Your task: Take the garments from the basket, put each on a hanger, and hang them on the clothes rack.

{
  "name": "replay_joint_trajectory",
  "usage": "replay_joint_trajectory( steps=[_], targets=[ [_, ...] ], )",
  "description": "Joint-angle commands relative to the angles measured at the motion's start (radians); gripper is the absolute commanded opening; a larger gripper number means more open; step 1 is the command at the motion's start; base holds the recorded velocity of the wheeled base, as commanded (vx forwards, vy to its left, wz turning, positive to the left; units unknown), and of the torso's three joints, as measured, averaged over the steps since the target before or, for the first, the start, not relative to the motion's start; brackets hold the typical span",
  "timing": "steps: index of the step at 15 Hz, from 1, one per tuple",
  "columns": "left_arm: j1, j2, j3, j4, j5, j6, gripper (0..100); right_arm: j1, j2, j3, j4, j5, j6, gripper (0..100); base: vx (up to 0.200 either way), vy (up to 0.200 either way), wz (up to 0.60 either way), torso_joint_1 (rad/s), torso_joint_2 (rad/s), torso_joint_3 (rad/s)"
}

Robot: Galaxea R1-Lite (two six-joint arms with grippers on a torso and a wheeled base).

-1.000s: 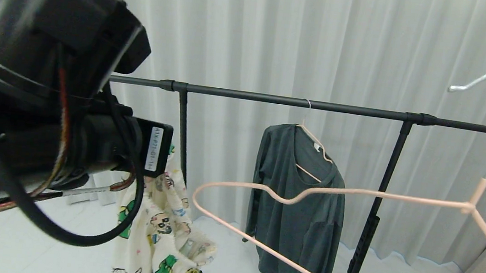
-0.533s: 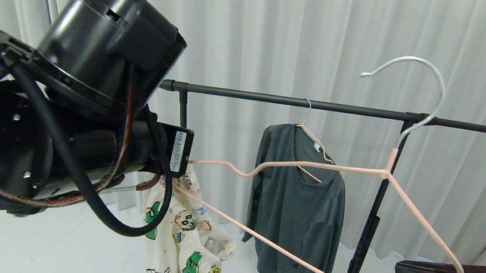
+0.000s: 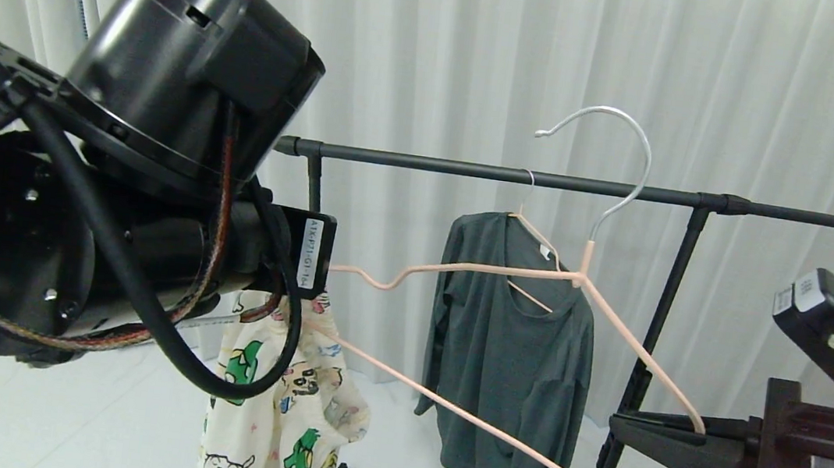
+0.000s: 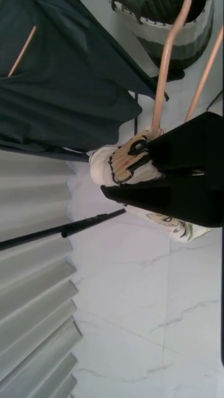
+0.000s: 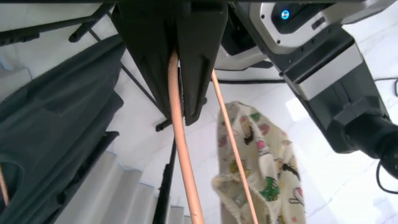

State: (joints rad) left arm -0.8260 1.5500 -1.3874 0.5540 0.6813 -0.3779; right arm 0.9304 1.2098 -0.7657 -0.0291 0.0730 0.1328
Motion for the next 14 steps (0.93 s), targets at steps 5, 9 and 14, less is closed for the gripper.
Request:
replay_joint_trajectory(
  steps=[5,9,14],
  targets=[
    [-0.03,-0.01,-0.013,0.0,0.017,-0.027,0,0.122,0.125,-0.001,-0.11,-0.075,0.065,0,0.0,0.0,0.0,0.0,0.0,0.0],
    [-0.113,-0.007,-0.05,0.0,0.015,-0.029,0,0.173,0.185,-0.027,-0.138,-0.078,0.082,0,0.0,0.0,0.0,0.0,0.0,0.0],
    [-0.232,-0.007,-0.05,-0.055,0.015,-0.029,0,0.281,0.263,-0.058,-0.198,-0.154,0.179,0,0.0,0.0,0.0,0.0,0.0,0.0]
  ],
)
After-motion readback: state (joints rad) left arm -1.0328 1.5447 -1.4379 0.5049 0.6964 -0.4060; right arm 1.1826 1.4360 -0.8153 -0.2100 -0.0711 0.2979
